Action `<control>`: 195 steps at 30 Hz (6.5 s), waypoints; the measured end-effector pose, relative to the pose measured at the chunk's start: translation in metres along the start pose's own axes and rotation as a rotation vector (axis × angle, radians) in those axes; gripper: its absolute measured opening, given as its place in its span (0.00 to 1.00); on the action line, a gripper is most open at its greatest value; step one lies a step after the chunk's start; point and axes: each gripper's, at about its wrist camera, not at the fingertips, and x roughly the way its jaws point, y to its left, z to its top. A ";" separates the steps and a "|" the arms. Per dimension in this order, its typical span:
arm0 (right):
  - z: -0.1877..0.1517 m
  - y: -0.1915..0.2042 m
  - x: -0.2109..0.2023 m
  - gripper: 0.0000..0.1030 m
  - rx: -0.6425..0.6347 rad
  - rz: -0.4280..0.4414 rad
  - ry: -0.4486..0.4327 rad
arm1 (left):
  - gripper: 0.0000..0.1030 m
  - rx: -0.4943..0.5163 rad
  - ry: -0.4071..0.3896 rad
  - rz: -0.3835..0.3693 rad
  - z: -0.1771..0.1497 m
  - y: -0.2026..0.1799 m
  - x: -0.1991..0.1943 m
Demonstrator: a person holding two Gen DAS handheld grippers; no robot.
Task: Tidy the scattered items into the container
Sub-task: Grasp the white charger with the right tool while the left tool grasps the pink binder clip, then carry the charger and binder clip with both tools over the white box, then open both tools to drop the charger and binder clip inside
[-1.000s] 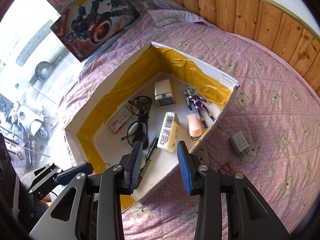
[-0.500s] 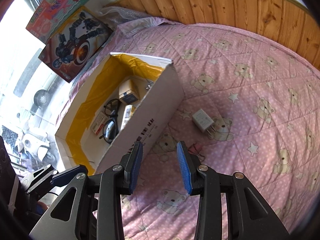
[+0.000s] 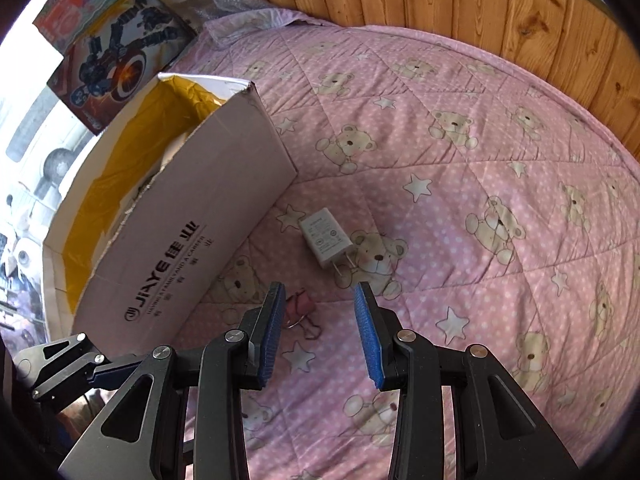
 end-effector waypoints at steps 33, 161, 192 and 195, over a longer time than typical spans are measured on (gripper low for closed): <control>0.003 -0.079 0.054 0.31 -0.018 0.102 -0.033 | 0.20 -0.040 0.008 0.106 0.008 0.025 0.113; -0.021 0.220 -0.084 0.30 -0.134 0.044 -0.177 | 0.21 -0.300 -0.415 -0.083 -0.030 0.189 -0.183; 0.108 0.203 0.034 0.31 -0.196 -0.045 0.016 | 0.21 -0.273 -0.127 0.034 -0.020 0.236 -0.103; 0.116 0.203 0.044 0.32 -0.213 -0.060 0.019 | 0.22 -0.264 -0.126 0.042 -0.019 0.237 -0.101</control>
